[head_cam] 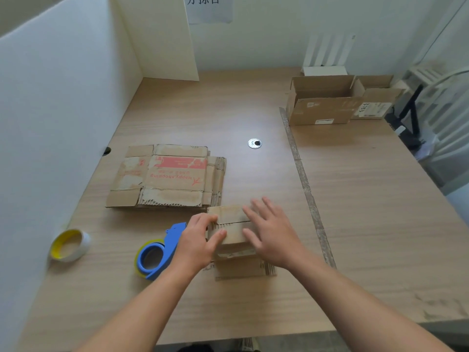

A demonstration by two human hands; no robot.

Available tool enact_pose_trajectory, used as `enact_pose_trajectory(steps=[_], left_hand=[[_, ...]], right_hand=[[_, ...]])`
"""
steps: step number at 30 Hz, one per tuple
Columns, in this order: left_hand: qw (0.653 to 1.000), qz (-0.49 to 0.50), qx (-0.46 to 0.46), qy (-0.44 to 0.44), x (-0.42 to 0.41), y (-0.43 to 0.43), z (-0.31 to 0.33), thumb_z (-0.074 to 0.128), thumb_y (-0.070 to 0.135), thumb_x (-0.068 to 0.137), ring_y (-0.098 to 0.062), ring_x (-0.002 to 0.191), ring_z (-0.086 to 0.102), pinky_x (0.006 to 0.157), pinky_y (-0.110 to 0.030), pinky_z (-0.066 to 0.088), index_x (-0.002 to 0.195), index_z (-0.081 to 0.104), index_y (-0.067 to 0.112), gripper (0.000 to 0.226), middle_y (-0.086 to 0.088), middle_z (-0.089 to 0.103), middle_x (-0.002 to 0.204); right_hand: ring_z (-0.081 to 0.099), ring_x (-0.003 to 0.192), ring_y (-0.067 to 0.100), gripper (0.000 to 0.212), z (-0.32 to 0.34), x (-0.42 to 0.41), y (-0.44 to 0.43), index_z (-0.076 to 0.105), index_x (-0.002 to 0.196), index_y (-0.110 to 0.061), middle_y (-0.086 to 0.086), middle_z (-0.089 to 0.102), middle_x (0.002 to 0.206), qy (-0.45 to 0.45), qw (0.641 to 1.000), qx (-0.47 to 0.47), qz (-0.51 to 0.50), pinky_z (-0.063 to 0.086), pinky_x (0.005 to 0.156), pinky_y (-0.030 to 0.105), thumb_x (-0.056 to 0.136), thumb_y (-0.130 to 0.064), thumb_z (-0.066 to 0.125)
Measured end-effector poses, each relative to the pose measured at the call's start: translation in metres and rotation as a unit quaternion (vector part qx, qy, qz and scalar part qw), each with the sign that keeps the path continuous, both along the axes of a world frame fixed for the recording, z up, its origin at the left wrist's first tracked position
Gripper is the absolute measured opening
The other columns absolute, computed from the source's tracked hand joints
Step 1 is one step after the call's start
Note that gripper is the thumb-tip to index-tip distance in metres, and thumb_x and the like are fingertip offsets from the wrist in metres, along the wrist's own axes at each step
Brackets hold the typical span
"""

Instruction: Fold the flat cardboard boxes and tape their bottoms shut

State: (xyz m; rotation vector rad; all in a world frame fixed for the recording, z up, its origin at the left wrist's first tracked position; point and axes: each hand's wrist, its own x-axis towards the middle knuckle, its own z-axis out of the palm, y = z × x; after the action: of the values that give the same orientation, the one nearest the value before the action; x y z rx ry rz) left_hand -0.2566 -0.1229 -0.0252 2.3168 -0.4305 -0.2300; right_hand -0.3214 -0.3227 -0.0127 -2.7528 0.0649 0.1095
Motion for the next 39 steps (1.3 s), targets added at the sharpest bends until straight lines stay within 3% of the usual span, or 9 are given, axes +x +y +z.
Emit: enact_pose_trajectory(steps=[4, 8, 13, 15, 18, 23, 31, 35, 39], left_hand=[[0.998, 0.006, -0.038, 0.044, 0.004, 0.004, -0.004, 0.067, 0.035, 0.091, -0.011, 0.109, 0.054, 0.097, -0.037, 0.049, 0.13, 0.056, 0.026, 0.042, 0.009, 0.054, 0.126], [0.999, 0.032, -0.033, 0.001, 0.008, 0.033, -0.01, 0.061, 0.036, 0.094, -0.014, 0.109, 0.056, 0.094, -0.035, 0.047, 0.14, 0.049, 0.026, 0.048, 0.008, 0.056, 0.118], [0.934, 0.04, 0.353, -0.03, 0.016, 0.079, -0.02, 0.049, 0.054, 0.094, -0.022, 0.108, 0.048, 0.085, -0.035, 0.044, 0.156, 0.008, 0.038, 0.075, 0.0, 0.049, 0.121], [0.915, 0.02, 0.401, 0.027, 0.017, 0.084, -0.027, 0.045, 0.057, 0.095, -0.022, 0.107, 0.051, 0.083, -0.034, 0.045, 0.153, -0.008, 0.044, 0.079, 0.0, 0.05, 0.117], [0.926, 0.026, 0.37, 0.075, 0.014, 0.079, -0.038, 0.041, 0.048, 0.101, -0.022, 0.093, 0.056, 0.073, -0.032, 0.047, 0.152, -0.013, 0.048, 0.074, -0.004, 0.048, 0.114], [0.947, 0.068, 0.289, 0.12, 0.006, 0.07, -0.052, 0.042, 0.033, 0.103, -0.017, 0.059, 0.05, 0.056, -0.031, 0.041, 0.15, -0.02, 0.047, 0.079, -0.004, 0.051, 0.07], [0.987, 0.078, 0.134, 0.041, 0.017, 0.084, -0.004, 0.053, 0.035, 0.097, -0.022, 0.078, 0.056, 0.068, -0.034, 0.044, 0.151, 0.006, 0.053, 0.074, -0.001, 0.058, 0.094], [0.998, -0.028, 0.063, -0.015, 0.023, 0.084, 0.043, 0.064, 0.035, 0.091, -0.013, 0.073, 0.059, 0.065, -0.027, 0.048, 0.13, 0.012, 0.08, 0.078, 0.014, 0.062, 0.093], [0.978, -0.169, 0.095, -0.082, 0.032, 0.062, 0.072, 0.059, 0.048, 0.085, -0.017, 0.078, 0.054, 0.073, -0.025, 0.045, 0.128, 0.002, 0.082, 0.078, 0.026, 0.057, 0.102]], right_hand=[[0.001, 0.153, 0.013, 0.078, -0.013, -0.003, 0.013, 0.029, 0.152, -0.044, -0.008, 0.014, 0.165, -0.001, 1.0, -0.023, -0.004, -0.016, 0.118, 0.037, 0.083, -0.071, 0.004], [0.004, 0.15, 0.007, 0.075, -0.01, 0.003, 0.014, 0.039, 0.143, -0.05, -0.017, 0.019, 0.16, 0.005, 0.999, 0.01, -0.054, -0.015, 0.117, 0.032, 0.08, -0.072, 0.006], [0.016, 0.147, 0.011, 0.065, -0.007, 0.009, 0.021, 0.048, 0.132, -0.047, -0.015, 0.029, 0.154, -0.009, 0.998, 0.011, -0.066, -0.007, 0.121, 0.038, 0.08, -0.071, 0.016], [0.016, 0.147, 0.011, 0.059, -0.008, 0.008, 0.021, 0.049, 0.132, -0.047, -0.015, 0.03, 0.154, -0.012, 0.997, 0.012, -0.069, -0.009, 0.12, 0.036, 0.084, -0.069, 0.022], [0.015, 0.147, 0.012, 0.05, -0.009, 0.008, 0.021, 0.05, 0.133, -0.047, -0.015, 0.029, 0.154, -0.013, 0.997, 0.012, -0.068, -0.011, 0.119, 0.035, 0.089, -0.064, 0.033], [0.015, 0.148, 0.015, 0.037, -0.006, 0.009, 0.02, 0.05, 0.136, -0.044, -0.011, 0.028, 0.156, -0.01, 0.998, 0.013, -0.055, -0.009, 0.12, 0.037, 0.099, -0.051, 0.046], [0.017, 0.146, 0.013, 0.041, -0.005, 0.012, 0.018, 0.048, 0.136, -0.042, -0.012, 0.03, 0.153, -0.012, 0.998, 0.032, -0.047, -0.006, 0.121, 0.036, 0.097, -0.054, 0.045], [0.033, 0.14, 0.008, 0.057, -0.004, 0.012, 0.013, 0.047, 0.142, -0.039, -0.015, 0.045, 0.146, -0.044, 0.988, 0.126, -0.077, -0.001, 0.118, 0.03, 0.089, -0.056, 0.037], [0.038, 0.133, 0.002, 0.051, 0.001, 0.012, 0.008, 0.04, 0.147, -0.04, -0.014, 0.049, 0.142, -0.047, 0.965, 0.238, -0.104, 0.003, 0.123, 0.034, 0.096, -0.047, 0.043]])
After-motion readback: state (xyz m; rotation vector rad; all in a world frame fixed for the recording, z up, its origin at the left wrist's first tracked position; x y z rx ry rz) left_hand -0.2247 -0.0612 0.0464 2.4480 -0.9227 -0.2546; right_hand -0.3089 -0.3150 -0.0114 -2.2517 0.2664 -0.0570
